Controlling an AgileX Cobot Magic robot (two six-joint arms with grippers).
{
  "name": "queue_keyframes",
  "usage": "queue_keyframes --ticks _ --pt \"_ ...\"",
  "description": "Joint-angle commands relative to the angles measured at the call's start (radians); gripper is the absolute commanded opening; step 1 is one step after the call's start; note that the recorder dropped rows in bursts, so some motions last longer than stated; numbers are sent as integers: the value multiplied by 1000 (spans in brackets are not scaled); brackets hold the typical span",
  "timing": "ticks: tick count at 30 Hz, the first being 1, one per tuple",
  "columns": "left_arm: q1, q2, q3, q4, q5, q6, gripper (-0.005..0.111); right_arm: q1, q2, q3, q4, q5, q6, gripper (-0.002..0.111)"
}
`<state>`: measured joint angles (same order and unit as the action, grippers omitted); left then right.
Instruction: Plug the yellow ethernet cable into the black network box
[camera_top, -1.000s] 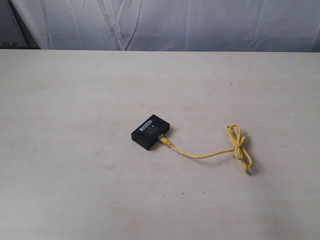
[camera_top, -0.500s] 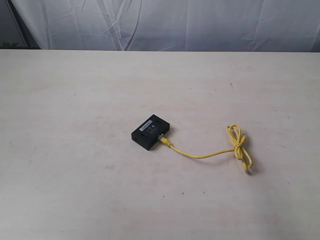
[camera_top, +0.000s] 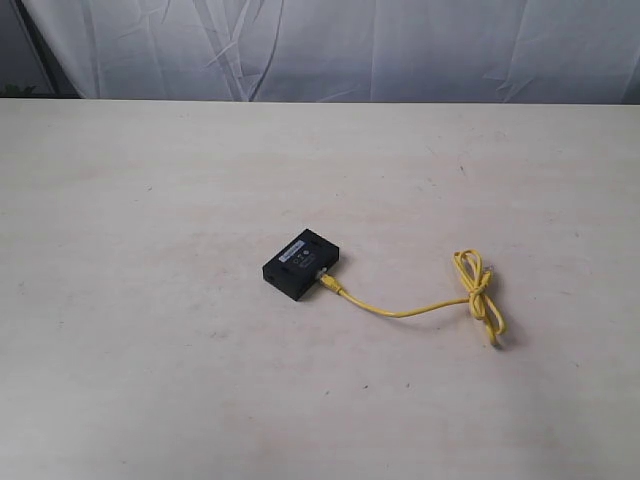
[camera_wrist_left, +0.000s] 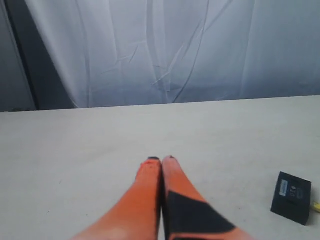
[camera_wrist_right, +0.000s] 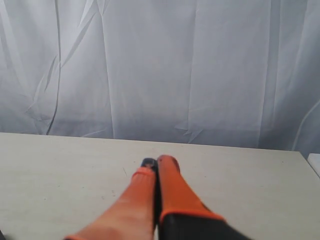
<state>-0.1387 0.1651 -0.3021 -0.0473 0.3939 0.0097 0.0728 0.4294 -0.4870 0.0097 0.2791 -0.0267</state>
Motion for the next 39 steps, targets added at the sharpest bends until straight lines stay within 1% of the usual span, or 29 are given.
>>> queue_keyframes --ticks 1,9,13,16,19,39 --pt "63 -52 86 -14 -32 -10 0 -7 -5 5 0 3 1 -1" --pt "161 -148 220 -7 -32 -10 0 -7 -5 5 0 1 1 -1" --pt "187 -165 267 -7 -34 -10 0 -7 -5 5 0 1 1 -1" --pt "189 -165 300 -7 -48 -10 0 -7 -5 5 0 1 1 -1" --pt "189 -165 302 -7 -82 -10 0 -7 -5 5 0 1 1 -1" --pt "189 -165 302 1 -80 -10 0 -7 -5 5 0 -4 1 -1"
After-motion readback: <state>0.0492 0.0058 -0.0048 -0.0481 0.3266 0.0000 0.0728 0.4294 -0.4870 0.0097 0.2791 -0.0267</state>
